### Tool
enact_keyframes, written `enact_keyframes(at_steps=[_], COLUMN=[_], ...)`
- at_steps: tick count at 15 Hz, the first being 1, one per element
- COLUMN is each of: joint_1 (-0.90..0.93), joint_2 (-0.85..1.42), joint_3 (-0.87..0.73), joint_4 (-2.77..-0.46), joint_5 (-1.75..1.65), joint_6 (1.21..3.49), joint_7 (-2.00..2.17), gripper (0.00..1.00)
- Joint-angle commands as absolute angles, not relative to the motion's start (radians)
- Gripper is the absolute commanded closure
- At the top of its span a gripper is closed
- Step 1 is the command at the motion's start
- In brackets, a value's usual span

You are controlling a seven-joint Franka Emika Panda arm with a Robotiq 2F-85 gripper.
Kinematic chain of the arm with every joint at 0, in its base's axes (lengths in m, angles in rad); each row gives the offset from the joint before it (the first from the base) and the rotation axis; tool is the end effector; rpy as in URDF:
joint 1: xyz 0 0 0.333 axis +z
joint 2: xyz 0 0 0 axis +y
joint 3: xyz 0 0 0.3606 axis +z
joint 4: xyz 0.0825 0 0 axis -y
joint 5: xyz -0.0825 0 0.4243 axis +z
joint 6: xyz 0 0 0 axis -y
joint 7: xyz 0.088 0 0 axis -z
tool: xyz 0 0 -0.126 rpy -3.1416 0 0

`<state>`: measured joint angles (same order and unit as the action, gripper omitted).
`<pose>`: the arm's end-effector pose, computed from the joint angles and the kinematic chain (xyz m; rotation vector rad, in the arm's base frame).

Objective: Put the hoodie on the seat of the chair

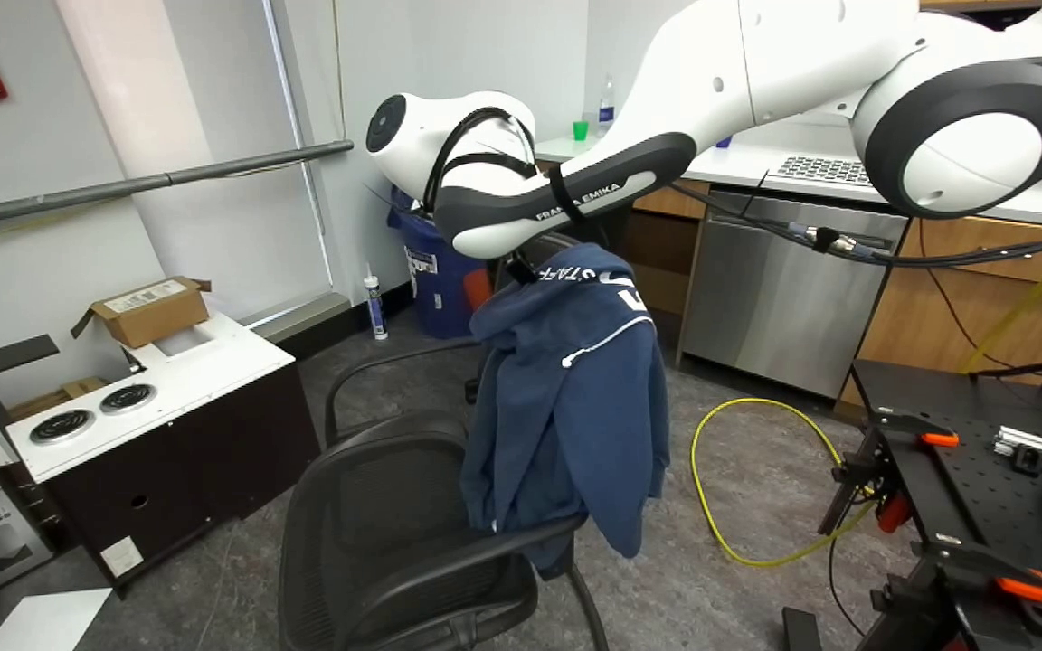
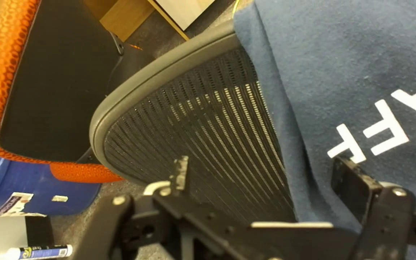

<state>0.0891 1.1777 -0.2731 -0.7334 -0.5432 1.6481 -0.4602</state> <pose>0.8501 -0.1042 0.2332 2.3022 0.6201 -0.5523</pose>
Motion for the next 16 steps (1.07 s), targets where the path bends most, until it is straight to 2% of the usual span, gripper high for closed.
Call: enact_keyframes(at_steps=[1,5,6,16], joint_1=[0.117,0.135,0.121,0.115], joint_2=[1.125,1.01,1.114,1.049], joint_3=[-0.287,-0.241,-0.262,-0.214], joint_4=[-0.806,-0.937,-0.808,-0.904], joint_5=[-0.554,-0.522,-0.54,-0.564], joint_6=[1.65,1.675,1.652,1.642], joint_7=[-0.386,-0.398,-0.408,-0.394], gripper=[0.0,0.0,0.0,0.0])
